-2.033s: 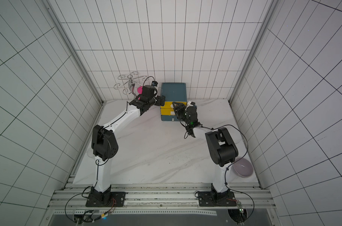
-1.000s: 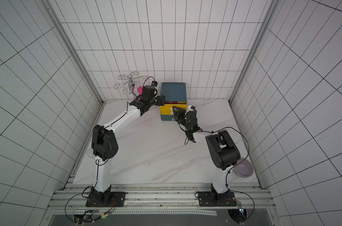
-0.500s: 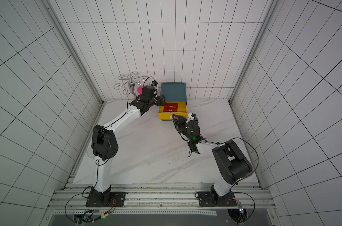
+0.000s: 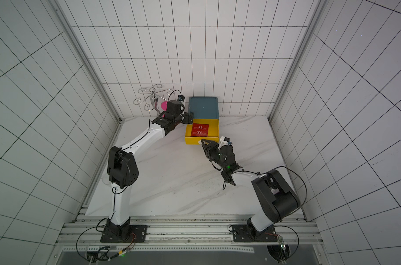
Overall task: Take the postcards out of the drawer
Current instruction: Open the drawer in the storage box.
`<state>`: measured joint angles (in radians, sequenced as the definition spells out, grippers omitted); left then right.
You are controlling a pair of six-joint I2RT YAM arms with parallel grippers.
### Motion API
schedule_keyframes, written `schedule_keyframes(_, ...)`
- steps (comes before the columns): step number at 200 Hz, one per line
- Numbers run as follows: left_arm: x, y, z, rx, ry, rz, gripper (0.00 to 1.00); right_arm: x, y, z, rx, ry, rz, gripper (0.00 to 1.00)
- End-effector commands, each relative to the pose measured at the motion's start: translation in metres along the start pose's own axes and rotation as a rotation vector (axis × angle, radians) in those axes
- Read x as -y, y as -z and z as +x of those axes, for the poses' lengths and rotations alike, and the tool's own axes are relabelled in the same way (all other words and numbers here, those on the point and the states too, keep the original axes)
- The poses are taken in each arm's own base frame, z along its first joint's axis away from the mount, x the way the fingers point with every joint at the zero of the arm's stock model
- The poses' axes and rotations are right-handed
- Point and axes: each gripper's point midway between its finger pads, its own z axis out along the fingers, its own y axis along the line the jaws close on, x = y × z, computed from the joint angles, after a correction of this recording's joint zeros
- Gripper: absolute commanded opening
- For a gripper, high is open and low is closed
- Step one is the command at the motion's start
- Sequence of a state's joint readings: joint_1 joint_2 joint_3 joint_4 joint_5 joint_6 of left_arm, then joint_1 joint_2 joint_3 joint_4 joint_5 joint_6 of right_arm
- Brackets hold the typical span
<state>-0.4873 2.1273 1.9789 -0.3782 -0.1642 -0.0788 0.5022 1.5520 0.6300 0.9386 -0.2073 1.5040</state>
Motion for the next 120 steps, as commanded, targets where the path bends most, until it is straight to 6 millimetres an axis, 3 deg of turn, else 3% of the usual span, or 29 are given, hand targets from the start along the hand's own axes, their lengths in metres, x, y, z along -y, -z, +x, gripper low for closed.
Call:
schedule_keyframes(1, -0.003, -0.013, 0.04, -0.112, -0.027, -0.014, 0.99, 0.0, 0.008, 0.008, -0.015, -0.05, -0.001, 0.3)
schedule_keyframes(120, -0.002, -0.003, 0.028, -0.093, 0.02, 0.007, 0.99, 0.015, 0.016, 0.014, -0.022, -0.068, 0.032, 0.31)
